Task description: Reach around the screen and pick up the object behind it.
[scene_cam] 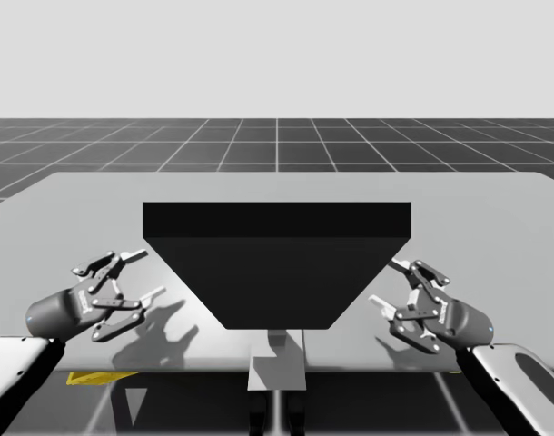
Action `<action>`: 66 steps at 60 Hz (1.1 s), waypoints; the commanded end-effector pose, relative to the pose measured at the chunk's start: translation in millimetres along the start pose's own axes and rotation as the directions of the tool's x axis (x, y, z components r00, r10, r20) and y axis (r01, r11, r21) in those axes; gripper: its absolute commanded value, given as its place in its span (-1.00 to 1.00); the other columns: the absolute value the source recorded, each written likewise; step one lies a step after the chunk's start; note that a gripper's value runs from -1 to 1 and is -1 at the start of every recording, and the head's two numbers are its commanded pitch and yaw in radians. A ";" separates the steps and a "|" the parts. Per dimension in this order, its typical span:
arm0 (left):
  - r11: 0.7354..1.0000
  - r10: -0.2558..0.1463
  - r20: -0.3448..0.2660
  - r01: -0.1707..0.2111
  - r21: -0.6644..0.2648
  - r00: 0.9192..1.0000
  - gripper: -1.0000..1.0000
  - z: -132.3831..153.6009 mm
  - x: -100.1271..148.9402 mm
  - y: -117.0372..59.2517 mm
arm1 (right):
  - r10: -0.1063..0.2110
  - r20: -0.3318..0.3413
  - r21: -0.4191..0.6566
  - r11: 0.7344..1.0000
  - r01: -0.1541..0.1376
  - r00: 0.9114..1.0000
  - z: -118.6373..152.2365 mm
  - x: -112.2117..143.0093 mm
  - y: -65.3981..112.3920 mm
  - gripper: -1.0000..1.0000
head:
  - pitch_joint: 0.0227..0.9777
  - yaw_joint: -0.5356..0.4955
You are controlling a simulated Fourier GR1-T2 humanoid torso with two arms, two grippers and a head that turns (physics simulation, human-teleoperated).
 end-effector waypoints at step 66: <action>0.981 -0.103 -0.034 0.096 -0.170 0.994 -1.00 -30.0 0.2 -33.3 | -0.089 -0.102 0.240 0.964 0.111 0.991 -152.4 -37.3 -9.2 -1.00 | -0.68 -0.02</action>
